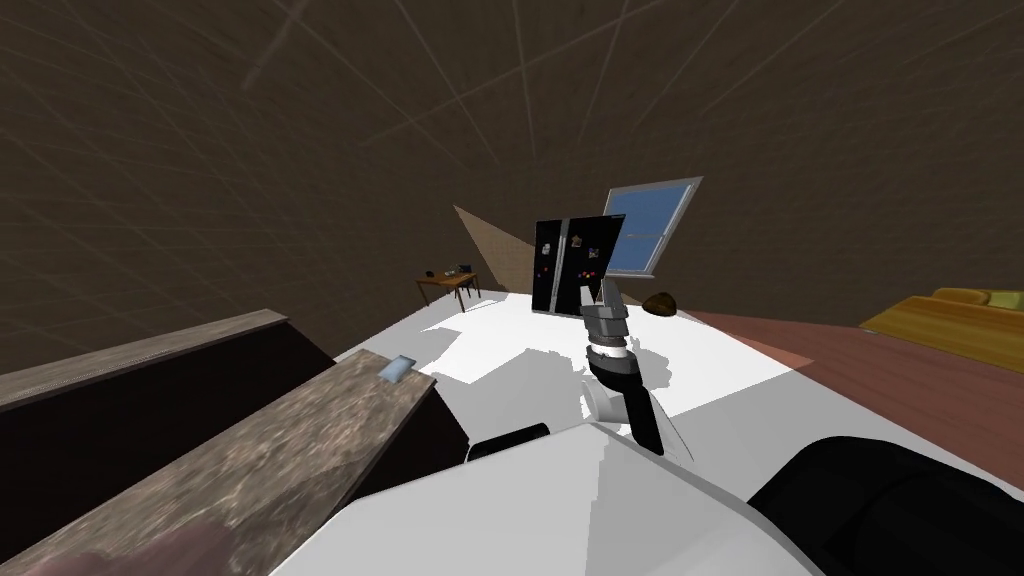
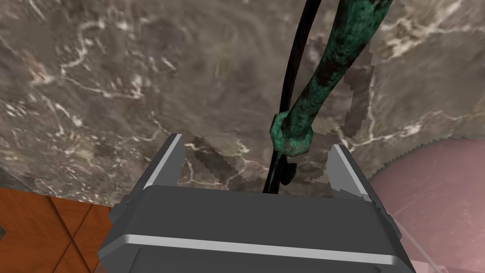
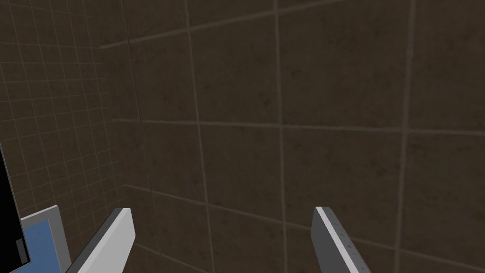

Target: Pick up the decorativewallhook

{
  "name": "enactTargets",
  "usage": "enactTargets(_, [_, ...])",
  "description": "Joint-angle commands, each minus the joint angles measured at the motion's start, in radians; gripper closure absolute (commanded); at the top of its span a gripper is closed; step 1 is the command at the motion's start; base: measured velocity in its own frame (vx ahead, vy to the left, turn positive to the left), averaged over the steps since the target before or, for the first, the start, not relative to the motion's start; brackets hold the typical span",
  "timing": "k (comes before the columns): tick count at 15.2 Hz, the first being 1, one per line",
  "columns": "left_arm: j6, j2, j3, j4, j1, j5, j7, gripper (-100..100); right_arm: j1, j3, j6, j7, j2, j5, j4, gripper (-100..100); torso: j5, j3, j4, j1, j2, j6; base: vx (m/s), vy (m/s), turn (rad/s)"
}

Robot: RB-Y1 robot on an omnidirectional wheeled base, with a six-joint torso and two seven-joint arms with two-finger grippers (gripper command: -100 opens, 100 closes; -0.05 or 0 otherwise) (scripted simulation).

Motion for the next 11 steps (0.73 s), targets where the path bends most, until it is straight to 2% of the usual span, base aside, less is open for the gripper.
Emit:
enactTargets(1, [0.000,0.000,0.000,0.000,0.000,0.000,0.000,100,0.000,0.000,0.000,0.000,0.000,0.000,0.000,0,0.000,0.000,0.000,0.000,0.000,0.000,0.025,-0.006,0.002])
enactTargets(5, [0.003,0.005,-0.004,-0.004,0.001,-0.006,-0.009,100,0.000,0.000,0.000,0.000,0.000,0.000,0.000,0,0.003,0.005,0.004,0.003,0.007,-0.005,0.006,0.000,-0.018])
enactTargets(6, [-0.010,0.010,-0.012,0.002,-0.026,-0.004,0.042,100,0.000,0.000,0.000,0.000,0.000,0.000,0.000,0,0.004,0.006,0.004,0.004,0.008,-0.004,-0.085,0.010,-0.152])
enactTargets(8, [-0.010,0.010,-0.012,0.002,-0.026,-0.004,0.042,100,-0.001,0.000,0.000,0.000,0.000,0.000,0.000,0,0.006,0.011,0.007,0.007,0.016,-0.001,-0.166,0.020,-0.162])
enactTargets(11, [-0.022,0.030,-0.028,-0.021,-0.051,-0.005,0.122,100,-0.001,0.000,0.000,0.000,0.000,0.000,0.000,0,0.009,0.015,0.009,0.010,0.022,-0.002,-0.173,0.029,-0.152])
